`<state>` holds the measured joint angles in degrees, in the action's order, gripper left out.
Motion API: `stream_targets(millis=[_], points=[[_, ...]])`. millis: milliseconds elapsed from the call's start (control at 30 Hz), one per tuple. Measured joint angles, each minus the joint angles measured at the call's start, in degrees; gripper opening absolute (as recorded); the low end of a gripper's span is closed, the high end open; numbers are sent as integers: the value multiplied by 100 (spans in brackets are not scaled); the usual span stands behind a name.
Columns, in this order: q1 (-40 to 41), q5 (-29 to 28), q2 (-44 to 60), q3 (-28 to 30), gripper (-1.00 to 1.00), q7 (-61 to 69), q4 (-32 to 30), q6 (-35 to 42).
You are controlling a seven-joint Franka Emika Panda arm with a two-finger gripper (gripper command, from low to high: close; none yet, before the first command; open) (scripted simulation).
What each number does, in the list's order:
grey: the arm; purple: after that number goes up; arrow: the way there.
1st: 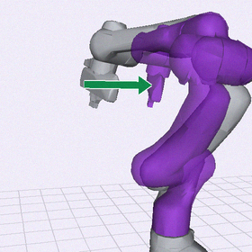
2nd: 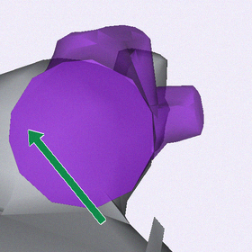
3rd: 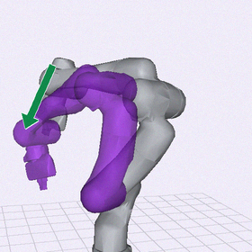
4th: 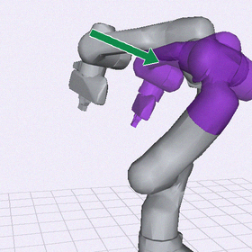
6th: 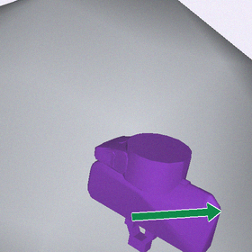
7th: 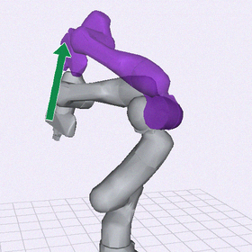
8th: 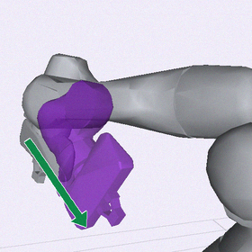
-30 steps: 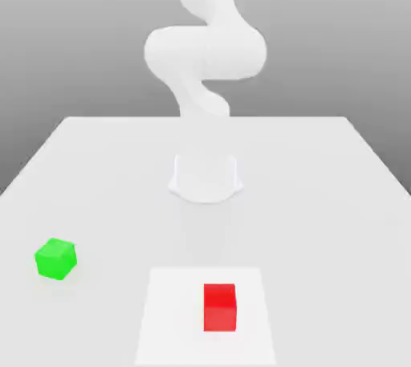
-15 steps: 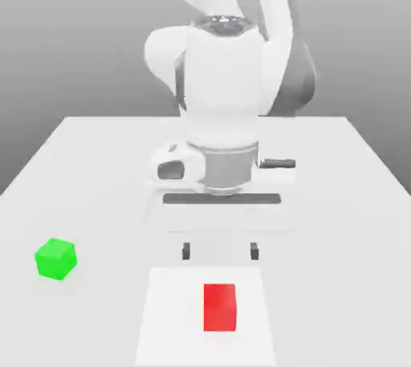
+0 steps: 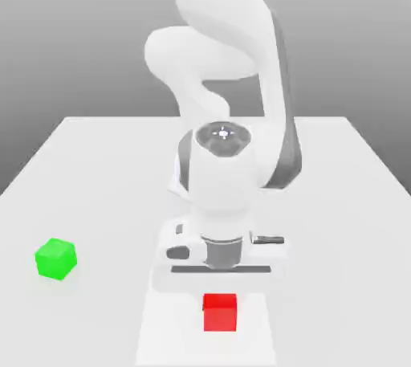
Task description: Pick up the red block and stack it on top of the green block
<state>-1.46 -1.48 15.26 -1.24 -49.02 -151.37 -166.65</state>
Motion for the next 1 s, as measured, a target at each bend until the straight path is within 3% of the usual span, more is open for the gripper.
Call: stream_targets(millis=[200,667,867,900,1000], points=[[196,104,-1034,99,-100,-129,-166,868],[2965,-67,-1894,1490,-100,-3130,-471,1407],[3132,534,-1007,1434,-100,-3003,-457,564],[3185,677,-813,1351,100,-2901,-448,384],[3185,677,-813,1351,100,-2901,-448,384]])
